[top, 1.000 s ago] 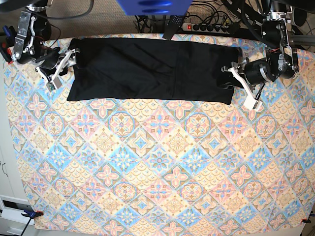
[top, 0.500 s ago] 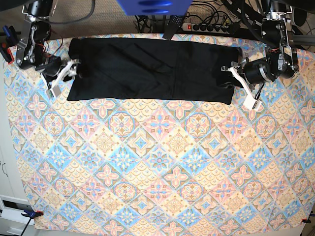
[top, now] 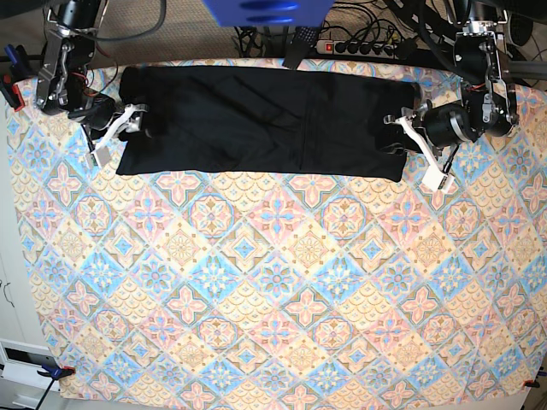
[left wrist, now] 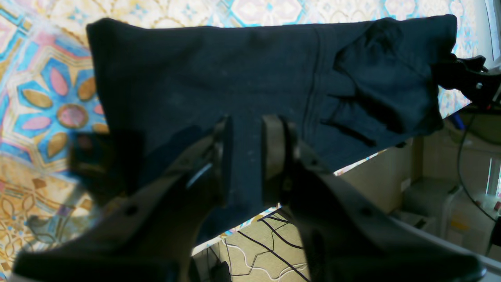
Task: Fold the T-shirt properly
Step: 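Grasp the other strip end with the right gripper and lift it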
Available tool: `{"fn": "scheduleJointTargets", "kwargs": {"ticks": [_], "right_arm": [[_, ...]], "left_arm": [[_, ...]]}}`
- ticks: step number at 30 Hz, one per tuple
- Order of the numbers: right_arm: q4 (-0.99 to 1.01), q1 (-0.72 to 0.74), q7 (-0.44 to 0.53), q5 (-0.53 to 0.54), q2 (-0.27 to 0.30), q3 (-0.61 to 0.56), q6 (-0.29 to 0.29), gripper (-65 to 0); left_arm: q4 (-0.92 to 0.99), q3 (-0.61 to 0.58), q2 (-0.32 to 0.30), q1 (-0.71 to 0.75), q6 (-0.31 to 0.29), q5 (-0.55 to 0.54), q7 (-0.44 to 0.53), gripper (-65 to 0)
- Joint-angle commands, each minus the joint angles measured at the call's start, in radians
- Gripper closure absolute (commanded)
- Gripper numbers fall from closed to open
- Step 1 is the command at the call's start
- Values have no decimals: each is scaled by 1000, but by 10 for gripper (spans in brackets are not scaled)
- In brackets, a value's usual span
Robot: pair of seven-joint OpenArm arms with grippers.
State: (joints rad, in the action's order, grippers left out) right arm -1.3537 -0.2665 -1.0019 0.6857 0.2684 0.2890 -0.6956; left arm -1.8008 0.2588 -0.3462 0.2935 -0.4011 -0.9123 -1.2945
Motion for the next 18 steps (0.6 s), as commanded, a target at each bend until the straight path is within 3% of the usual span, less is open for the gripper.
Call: {"fn": "scheduleJointTargets", "kwargs": {"ticks": [1, 10, 13, 18], "right_arm": [[-7, -17, -28, -7, 2, -12, -3, -483], [-14, -26, -24, -7, 1, -107, -3, -460], [-13, -24, -24, -7, 1, -109, -3, -332], [-2, -20, -24, -11, 1, -103, -3, -20]], "left_arm": [[-14, 6, -11, -10, -6, -17, 11, -123], [-14, 6, -11, -12, -6, -17, 13, -123], [-14, 6, -11, -12, -6, -17, 14, -123], [-14, 6, -11, -12, -6, -17, 14, -123]]}}
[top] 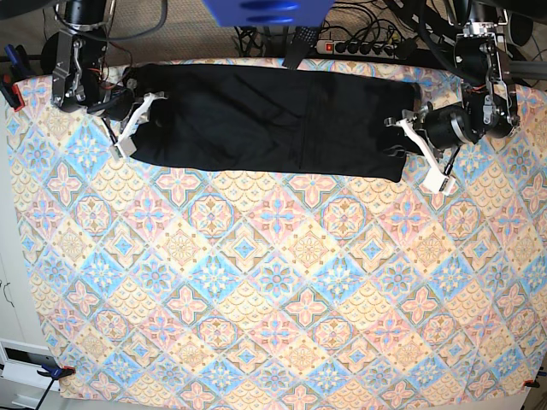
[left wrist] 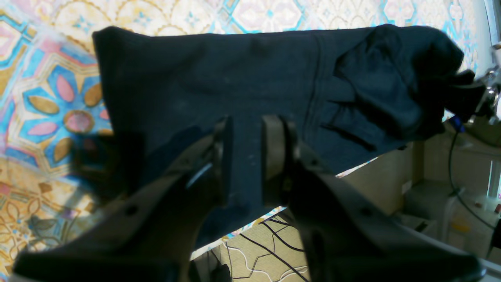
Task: Fold the T-shirt properly
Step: 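Grasp the other strip end with the right gripper and lift it, then fold the held end with the right gripper over toward the left gripper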
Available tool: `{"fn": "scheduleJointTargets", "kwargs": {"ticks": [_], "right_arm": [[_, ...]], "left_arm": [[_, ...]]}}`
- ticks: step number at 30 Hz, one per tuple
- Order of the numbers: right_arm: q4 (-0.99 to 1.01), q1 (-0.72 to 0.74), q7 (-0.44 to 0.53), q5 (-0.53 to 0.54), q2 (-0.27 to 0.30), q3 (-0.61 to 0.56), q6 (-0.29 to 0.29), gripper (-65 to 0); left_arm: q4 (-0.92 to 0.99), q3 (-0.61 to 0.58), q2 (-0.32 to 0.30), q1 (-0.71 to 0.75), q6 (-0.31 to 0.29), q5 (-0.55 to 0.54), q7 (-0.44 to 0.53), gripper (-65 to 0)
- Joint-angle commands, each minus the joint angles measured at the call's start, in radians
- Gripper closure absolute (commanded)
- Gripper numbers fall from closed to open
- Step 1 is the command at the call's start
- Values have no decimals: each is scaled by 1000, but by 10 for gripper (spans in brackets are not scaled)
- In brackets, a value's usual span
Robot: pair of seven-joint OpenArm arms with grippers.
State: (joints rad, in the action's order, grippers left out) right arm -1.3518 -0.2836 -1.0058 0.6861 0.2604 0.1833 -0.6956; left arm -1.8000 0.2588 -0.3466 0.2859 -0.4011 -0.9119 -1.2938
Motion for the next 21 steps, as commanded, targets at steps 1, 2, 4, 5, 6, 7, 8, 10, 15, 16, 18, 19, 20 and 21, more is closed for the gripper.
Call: {"fn": "scheduleJointTargets", "kwargs": {"ticks": [1, 2, 4, 5, 6, 7, 8, 10, 15, 16, 18, 19, 20, 21], "right_arm": [[-4, -3, -18, -12, 9, 3, -3, 0], [2, -1, -18, -12, 10, 3, -3, 0], [10, 13, -15, -13, 12, 31, -3, -7], [11, 30, -17, -15, 12, 52, -3, -7], [19, 39, -17, -15, 14, 75, -3, -6], [28, 48, -18, -15, 15, 98, -3, -6], [39, 56, -17, -16, 17, 118, -3, -6], [51, 86, -17, -47, 35, 149, -3, -6], [53, 163, -15, -187, 43, 216, -3, -6], [53, 180, -15, -213, 43, 227, -3, -6], [53, 209, -15, -250, 43, 236, -3, -6], [53, 218, -15, -262, 43, 235, -3, -6], [47, 225, -18, -274, 43, 233, -3, -6], [41, 225, -23, -279, 43, 232, -3, -6]], "left_arm": [[-14, 6, -10, -4, -6, -17, 13, -123], [-14, 6, -10, -4, -6, -17, 13, -123], [-14, 6, -9, -6, -6, -19, 15, -123], [-14, 7, -9, -6, -6, -19, 15, -123], [-14, 7, -9, -6, -6, -19, 15, -123], [-14, 7, -9, -7, -6, -19, 15, -123], [-14, 7, -9, -7, -6, -20, 15, -122], [-14, 7, -9, -7, -6, -20, 15, -122], [-14, 7, -9, -7, -6, -20, 15, -120], [-14, 7, -9, -7, -6, -20, 15, -119], [-14, 7, -7, -6, -6, -20, 15, -118], [-14, 7, -7, -6, -6, -20, 15, -117], [-14, 7, -7, -6, -6, -20, 15, -117], [-14, 7, -7, -6, -5, -20, 15, -115]]}}
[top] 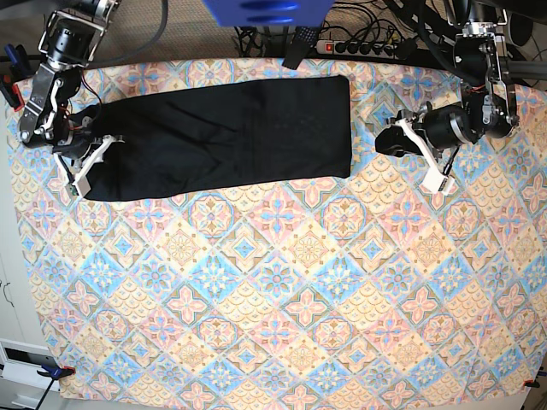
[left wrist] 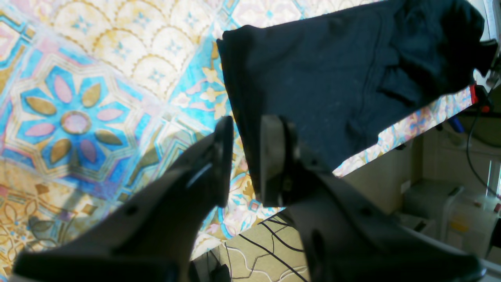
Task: Fold the T-shirt properly
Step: 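Fold the held end with the right gripper over toward the left gripper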
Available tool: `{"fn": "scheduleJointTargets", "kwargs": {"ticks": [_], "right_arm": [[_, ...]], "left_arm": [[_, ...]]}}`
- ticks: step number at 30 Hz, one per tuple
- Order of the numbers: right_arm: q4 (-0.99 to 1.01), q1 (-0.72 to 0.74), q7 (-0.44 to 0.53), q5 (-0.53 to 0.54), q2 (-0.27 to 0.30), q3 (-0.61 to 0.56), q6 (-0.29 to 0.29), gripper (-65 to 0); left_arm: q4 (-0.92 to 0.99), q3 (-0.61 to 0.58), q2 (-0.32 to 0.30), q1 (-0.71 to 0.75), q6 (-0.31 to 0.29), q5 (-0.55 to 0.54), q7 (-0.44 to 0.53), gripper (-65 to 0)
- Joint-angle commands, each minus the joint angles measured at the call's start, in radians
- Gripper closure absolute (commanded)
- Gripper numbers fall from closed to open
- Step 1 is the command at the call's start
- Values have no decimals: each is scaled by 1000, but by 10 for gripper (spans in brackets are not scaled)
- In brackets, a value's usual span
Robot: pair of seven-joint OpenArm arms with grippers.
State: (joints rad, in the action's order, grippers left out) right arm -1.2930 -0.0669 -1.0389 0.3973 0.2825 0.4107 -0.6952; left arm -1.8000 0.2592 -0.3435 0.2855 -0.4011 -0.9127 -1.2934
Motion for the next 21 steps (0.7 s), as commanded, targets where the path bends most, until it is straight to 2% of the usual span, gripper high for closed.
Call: {"fn": "scheduleJointTargets", "kwargs": {"ticks": [1, 5, 7, 13, 21], "right_arm": [[-27, 0, 9, 12, 21, 3, -3, -6], [-172, -49, 4, 13, 19, -3, -3, -6], [-267, -104, -2, 13, 17, -31, -3, -6], [-577, -192, 2, 9, 17, -250, -3, -6], [-636, -178, 2, 7, 16, -519, -3, -7]], "left_arm": [[-14, 7, -10, -6, -5, -18, 15, -106], [39, 7, -10, -4, -5, -16, 16, -1], [84, 7, -10, -2, -5, -16, 38, 0], [156, 5, -10, 14, -5, -16, 99, 0], [154, 5, -10, 33, -5, -16, 99, -1]]}}
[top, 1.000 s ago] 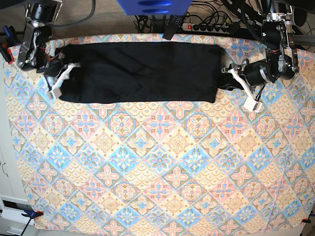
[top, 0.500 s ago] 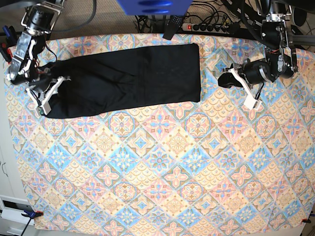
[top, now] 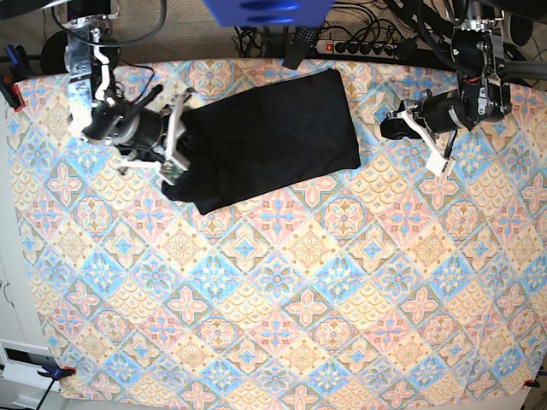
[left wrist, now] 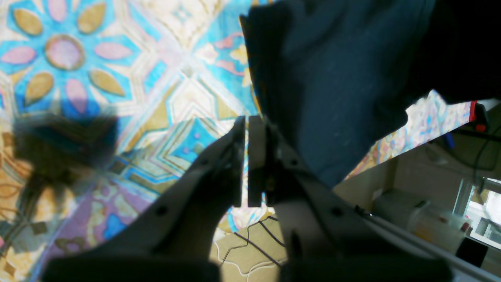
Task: Fold the T-shirt properly
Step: 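Fold the held end with the right gripper over toward the left gripper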
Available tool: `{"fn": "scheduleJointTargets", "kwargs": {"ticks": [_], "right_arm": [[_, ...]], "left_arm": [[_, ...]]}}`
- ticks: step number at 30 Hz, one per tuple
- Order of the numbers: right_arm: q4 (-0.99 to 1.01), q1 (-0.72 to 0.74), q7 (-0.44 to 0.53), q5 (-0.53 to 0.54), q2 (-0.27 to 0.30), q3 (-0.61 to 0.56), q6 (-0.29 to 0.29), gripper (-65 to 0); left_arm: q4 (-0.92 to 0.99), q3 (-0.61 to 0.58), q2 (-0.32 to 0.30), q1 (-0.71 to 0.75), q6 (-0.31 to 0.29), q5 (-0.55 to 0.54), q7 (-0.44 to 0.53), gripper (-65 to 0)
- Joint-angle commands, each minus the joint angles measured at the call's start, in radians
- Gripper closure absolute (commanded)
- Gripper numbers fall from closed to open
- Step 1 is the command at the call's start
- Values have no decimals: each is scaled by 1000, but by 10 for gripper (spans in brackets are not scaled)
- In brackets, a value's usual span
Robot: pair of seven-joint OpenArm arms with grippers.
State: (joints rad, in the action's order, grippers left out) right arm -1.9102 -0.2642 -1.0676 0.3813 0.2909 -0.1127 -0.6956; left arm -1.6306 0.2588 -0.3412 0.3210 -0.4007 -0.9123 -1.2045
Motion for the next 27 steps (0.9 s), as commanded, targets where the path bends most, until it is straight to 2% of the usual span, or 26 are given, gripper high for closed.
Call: {"fn": "scheduleJointTargets", "kwargs": {"ticks": [1, 4, 14, 20, 24, 27], "right_arm": [[-21, 30, 31, 23, 8, -31, -3, -7], [-21, 65, 33, 23, 4, -129, -3, -7], [-19, 142, 33, 20, -127, -287, -3, -10], [-15, 191, 33, -55, -134, -378, -3, -11], [-12, 245, 31, -83, -134, -450, -3, -11], [13, 282, 26, -150, -134, -522, -3, -23]], "left_arm": [[-15, 6, -12, -3, -5, -17, 10, -1], [-13, 3, -11, -3, -5, -17, 10, -1], [-13, 0, 37, -3, -5, 11, 10, -1], [-13, 1, 58, -3, -5, 69, 10, -1], [-13, 0, 61, -4, -5, 72, 10, -1], [-15, 0, 61, -7, -5, 72, 10, -1]]}}
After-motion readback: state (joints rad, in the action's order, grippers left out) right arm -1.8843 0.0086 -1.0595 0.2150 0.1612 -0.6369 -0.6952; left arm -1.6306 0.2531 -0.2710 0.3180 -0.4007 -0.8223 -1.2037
